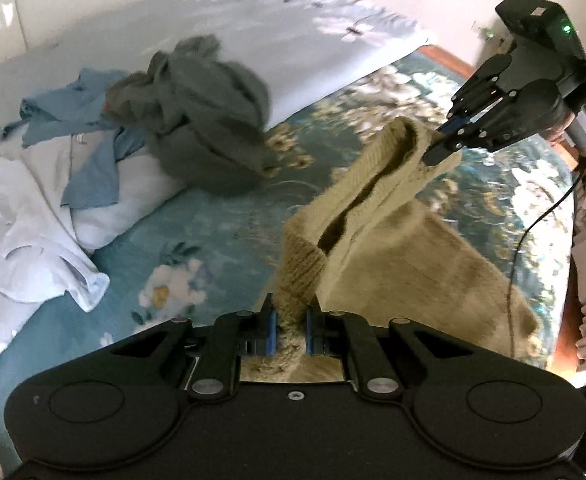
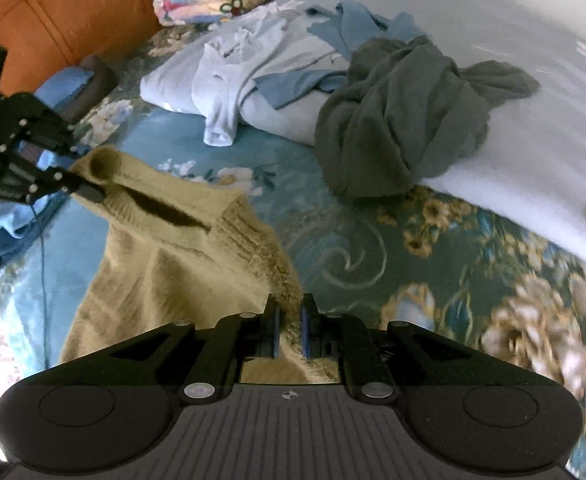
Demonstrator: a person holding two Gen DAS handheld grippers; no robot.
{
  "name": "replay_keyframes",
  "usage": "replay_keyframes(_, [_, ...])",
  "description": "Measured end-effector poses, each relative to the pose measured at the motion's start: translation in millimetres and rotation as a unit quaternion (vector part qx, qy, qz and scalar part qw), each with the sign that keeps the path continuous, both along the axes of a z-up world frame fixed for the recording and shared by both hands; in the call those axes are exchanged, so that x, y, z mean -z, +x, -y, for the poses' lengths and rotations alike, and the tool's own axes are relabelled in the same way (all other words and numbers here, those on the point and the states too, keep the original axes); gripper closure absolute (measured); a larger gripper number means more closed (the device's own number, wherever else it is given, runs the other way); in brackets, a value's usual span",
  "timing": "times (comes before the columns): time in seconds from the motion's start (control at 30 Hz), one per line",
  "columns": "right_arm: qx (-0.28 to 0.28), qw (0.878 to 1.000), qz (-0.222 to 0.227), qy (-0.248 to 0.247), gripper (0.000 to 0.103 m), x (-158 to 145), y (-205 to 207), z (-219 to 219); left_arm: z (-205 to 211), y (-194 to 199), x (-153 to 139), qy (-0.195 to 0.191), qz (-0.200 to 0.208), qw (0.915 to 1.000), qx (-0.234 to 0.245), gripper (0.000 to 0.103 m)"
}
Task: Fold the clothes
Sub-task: 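Lift the sweater by the shoulders and fold it over toward the hem with both grippers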
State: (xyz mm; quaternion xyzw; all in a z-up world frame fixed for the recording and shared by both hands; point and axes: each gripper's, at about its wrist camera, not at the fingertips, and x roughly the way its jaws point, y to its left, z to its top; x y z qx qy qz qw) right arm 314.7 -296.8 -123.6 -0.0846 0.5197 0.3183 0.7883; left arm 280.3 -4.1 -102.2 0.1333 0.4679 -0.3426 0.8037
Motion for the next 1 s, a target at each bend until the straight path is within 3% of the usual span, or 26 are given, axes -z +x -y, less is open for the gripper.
replay_keyframes(0.2, [0.018, 1.0, 0.014, -0.014, 0.095, -21, -66, 4, 2, -79, -13, -0.015, 0.019, 0.9994, -0.022, 0.093])
replay_keyframes(0.43, [0.029, 0.999, 0.036, -0.02, 0.095, -35, -125, 1, 7, -144, -17, -0.019, 0.024, 0.999, -0.033, 0.093])
replay_keyframes(0.77, [0.047, 0.998, 0.043, -0.03, 0.095, -23, -178, 6, 17, -190, -4, -0.005, 0.016, 0.9994, -0.03, 0.093])
replay_keyframes(1.0, [0.054, 0.997, 0.031, -0.038, 0.095, -1, -198, 6, 22, -209, 21, 0.008, -0.002, 0.9994, -0.034, 0.093])
